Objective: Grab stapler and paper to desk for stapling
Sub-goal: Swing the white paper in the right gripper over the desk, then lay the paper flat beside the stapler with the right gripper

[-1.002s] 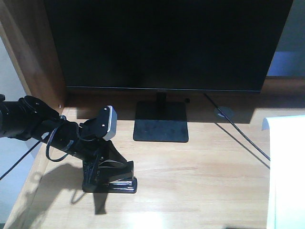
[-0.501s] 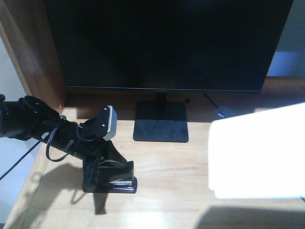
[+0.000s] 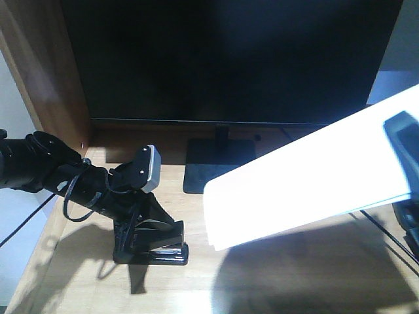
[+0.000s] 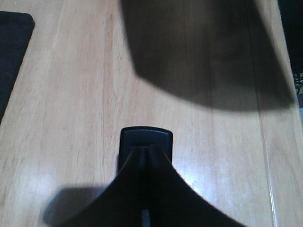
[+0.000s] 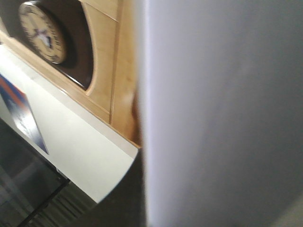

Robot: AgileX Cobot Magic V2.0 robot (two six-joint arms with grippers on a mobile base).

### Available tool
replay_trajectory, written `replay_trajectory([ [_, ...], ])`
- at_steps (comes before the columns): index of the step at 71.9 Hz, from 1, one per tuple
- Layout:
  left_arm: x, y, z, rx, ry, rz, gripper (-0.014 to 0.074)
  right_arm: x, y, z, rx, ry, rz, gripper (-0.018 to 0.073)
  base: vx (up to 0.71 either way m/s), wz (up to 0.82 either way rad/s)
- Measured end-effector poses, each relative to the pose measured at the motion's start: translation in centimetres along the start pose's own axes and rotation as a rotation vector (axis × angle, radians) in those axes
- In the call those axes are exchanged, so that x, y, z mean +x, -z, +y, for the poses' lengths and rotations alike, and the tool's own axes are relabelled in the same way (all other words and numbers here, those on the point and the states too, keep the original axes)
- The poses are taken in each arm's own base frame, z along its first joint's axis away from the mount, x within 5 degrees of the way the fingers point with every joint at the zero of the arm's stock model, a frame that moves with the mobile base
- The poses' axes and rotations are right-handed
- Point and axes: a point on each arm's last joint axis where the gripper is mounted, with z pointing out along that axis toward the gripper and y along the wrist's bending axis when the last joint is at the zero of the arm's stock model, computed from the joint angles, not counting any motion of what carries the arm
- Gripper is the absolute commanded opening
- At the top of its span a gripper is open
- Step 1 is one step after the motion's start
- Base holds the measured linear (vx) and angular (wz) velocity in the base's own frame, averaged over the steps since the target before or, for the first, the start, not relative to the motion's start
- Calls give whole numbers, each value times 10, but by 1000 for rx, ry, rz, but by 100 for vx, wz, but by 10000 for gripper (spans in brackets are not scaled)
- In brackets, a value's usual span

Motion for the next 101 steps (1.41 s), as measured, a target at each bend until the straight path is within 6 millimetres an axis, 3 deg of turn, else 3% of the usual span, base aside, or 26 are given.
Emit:
replay_trajectory([
  [30,0,0,0,0,0,0,-8,31,-20,-64,186,-264,248,-1,0,0],
  [48,0,0,0,0,0,0,-8,17,-4,-120,435,-341,367,-1,0,0],
  [56,0,0,0,0,0,0,-8,15,3,-135,497,-324,503,-1,0,0],
  [74,0,0,0,0,0,-1,-8,18,2,-155,515,-288,756,-1,0,0],
  [101,0,0,0,0,0,-1,-8,18,-1,-173,509,-254,899,-1,0,0],
])
